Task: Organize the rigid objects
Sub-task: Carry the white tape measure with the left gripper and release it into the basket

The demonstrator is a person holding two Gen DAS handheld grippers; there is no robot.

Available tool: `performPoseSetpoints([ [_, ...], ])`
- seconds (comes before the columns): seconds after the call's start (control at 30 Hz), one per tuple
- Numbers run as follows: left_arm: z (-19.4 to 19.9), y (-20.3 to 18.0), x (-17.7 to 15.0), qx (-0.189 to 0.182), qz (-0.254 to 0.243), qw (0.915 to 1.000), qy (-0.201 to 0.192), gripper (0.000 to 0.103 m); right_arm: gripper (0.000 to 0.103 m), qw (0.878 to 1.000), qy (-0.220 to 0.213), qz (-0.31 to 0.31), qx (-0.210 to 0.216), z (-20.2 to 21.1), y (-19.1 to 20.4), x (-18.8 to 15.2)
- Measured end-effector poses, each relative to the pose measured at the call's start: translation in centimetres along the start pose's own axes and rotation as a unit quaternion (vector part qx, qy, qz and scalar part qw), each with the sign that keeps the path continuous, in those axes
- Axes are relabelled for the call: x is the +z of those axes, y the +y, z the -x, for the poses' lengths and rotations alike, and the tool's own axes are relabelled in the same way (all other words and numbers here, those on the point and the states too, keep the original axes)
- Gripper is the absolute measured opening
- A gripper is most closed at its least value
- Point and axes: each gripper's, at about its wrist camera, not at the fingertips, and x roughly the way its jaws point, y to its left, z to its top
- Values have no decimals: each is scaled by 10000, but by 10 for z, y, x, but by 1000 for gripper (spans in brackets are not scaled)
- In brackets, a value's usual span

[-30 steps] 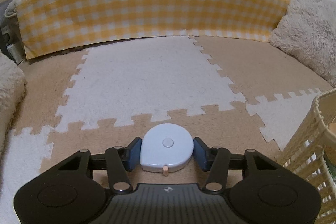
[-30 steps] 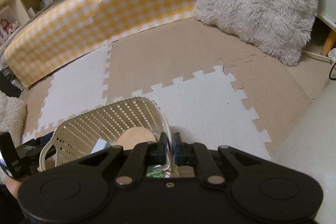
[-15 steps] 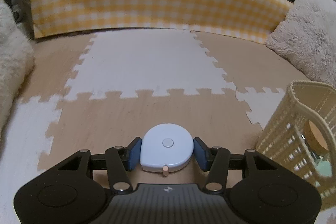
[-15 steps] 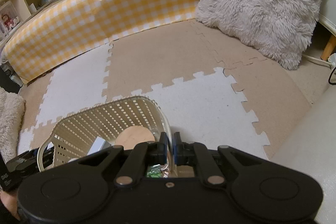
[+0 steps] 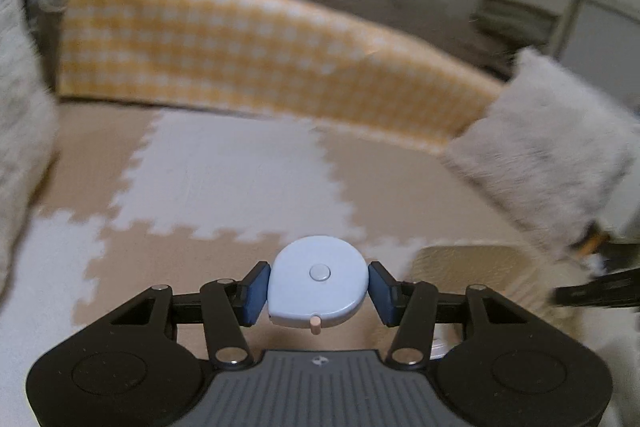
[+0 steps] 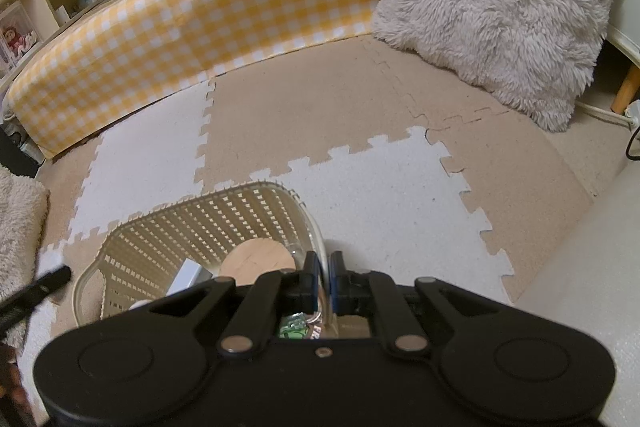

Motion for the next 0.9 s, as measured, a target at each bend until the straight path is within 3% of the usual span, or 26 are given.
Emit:
performPoseSetpoints([
  [0.23, 5, -56, 9, -845, -542, 9949, 138, 54, 6, 10000, 13, -18, 24, 0, 0, 0],
  [0.4, -11, -95, -4, -1169, -959, 9874, 469, 54, 6, 9999, 32, -78, 77, 0, -2, 0],
  [0.67, -39, -135, -23, -1305, -1488, 9749, 1022, 54, 6, 9998, 62, -164, 126, 0, -5, 1],
  [0.9, -66, -152, -30, -1308, -1443, 9703, 1437, 54, 6, 9996, 80, -204, 152, 0, -6, 2],
])
